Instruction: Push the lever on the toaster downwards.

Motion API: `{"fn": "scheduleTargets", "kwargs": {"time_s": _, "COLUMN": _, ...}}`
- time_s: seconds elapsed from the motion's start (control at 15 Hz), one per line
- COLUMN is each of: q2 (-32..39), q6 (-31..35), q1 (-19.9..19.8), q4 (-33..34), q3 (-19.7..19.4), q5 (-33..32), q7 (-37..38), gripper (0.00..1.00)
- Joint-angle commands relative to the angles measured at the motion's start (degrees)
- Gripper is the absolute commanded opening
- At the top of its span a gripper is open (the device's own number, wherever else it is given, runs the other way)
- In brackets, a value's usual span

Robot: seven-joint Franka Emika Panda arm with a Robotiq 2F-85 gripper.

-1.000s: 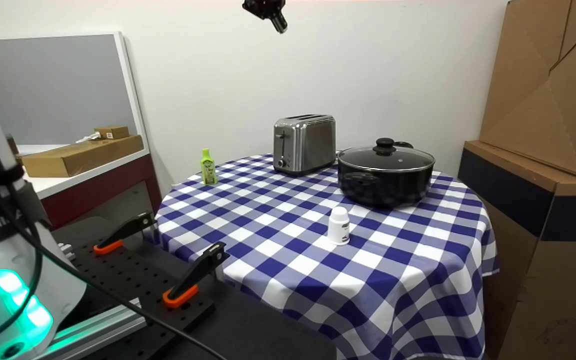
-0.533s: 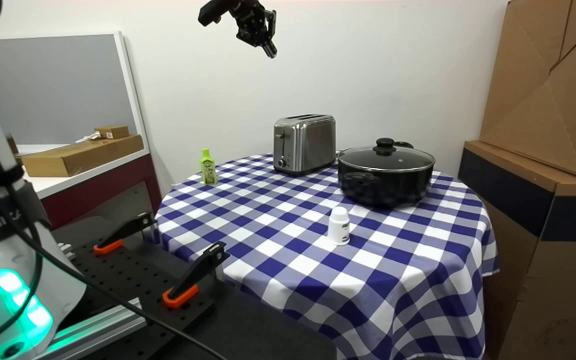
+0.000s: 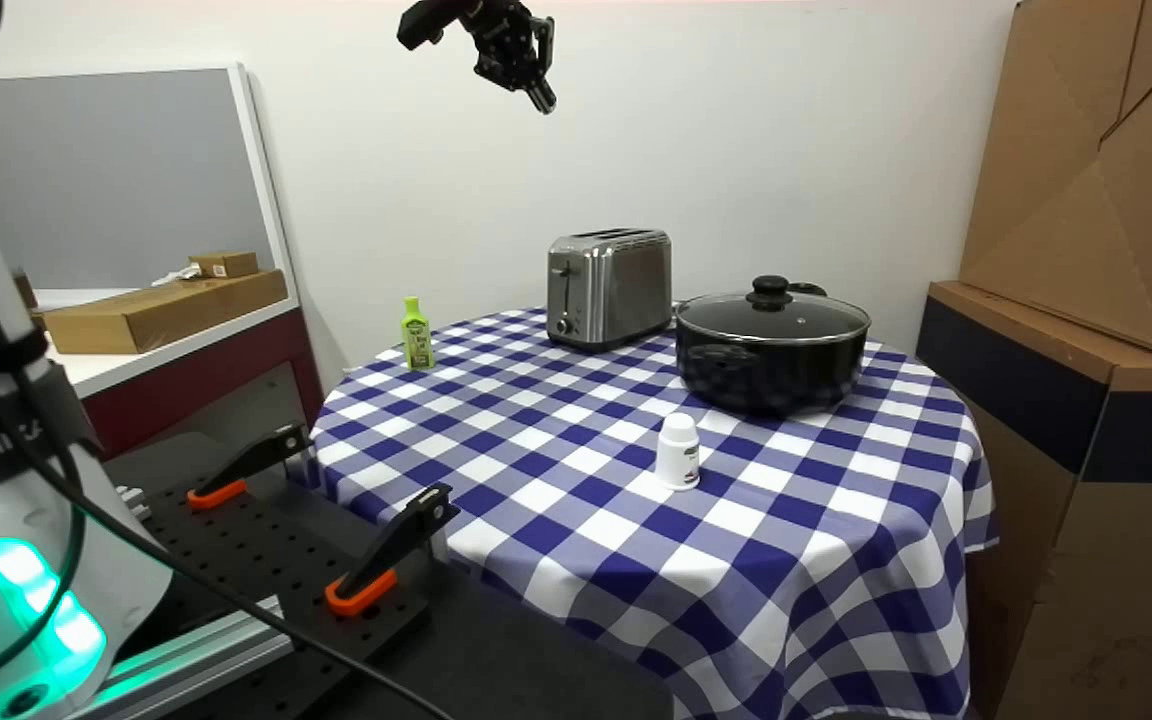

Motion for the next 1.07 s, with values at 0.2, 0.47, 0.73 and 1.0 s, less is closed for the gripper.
{"fn": "scheduleTargets", "kwargs": {"time_s": 0.2, "q2": 5.0, "q6": 2.1, "q1": -0.9, "q4": 3.4, "q3": 0.3, "q5": -8.3, "q7": 7.1, "gripper": 0.00}}
{"fn": "scheduleTargets", "kwargs": {"time_s": 0.47, "q2": 12.0, "q6": 2.3, "q1": 0.0, "q4": 9.1, "q3": -0.1, "q5": -17.3, "q7": 14.5, "gripper": 0.00}}
{"fn": "scheduleTargets", "kwargs": {"time_s": 0.73, "q2": 20.3, "q6": 3.6, "q1": 0.7, "q4": 14.9, "q3": 0.0, "q5": -15.9, "q7": 14.6, "gripper": 0.00}}
{"fn": "scheduleTargets", "kwargs": {"time_s": 1.0, "q2": 27.8, "q6": 3.9, "q1": 0.8, "q4": 20.5, "q3": 1.0, "q5": -12.7, "q7": 12.5, "gripper": 0.00}}
